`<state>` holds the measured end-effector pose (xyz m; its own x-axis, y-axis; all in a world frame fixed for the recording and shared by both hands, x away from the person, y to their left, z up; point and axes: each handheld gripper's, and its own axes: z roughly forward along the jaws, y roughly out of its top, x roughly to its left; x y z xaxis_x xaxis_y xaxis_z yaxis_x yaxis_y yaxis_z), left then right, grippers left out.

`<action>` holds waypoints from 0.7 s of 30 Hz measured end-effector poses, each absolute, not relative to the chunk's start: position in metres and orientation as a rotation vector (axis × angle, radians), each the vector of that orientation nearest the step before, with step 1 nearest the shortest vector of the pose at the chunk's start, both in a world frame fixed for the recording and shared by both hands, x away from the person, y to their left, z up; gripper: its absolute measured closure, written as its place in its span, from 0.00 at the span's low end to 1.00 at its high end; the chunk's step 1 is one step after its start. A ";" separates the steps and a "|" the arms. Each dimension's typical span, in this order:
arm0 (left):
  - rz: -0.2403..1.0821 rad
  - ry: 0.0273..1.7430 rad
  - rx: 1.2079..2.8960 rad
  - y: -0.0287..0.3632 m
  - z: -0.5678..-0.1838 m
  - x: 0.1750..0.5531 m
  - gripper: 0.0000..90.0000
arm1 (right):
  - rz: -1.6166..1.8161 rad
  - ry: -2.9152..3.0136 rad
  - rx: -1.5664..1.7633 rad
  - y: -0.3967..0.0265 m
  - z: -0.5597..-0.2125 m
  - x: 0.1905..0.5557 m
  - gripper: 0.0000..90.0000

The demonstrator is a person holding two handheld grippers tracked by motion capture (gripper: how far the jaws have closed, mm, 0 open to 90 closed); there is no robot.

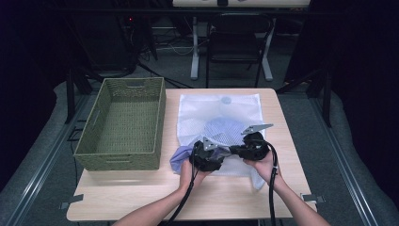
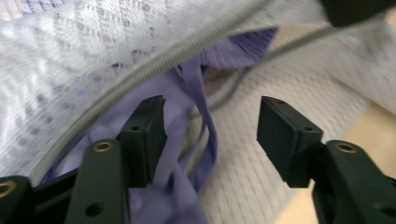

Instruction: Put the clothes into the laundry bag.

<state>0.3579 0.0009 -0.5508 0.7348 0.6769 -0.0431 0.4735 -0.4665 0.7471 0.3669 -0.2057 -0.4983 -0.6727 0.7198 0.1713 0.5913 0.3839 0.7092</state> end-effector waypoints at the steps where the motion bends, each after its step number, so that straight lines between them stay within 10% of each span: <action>1: 0.336 0.846 2.166 0.005 -0.547 0.355 0.44 | 1.162 2.472 1.185 -0.206 -0.498 0.367 0.97; 21: 0.412 0.914 2.279 0.084 -0.528 0.337 0.28 | 1.152 2.483 1.176 -0.206 -0.498 0.365 0.97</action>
<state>0.3371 0.0837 -0.5277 0.7087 0.7038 0.0495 0.5030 -0.5532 0.6640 0.3649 -0.2061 -0.4979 -0.6772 0.7162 0.1683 0.5911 0.3935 0.7041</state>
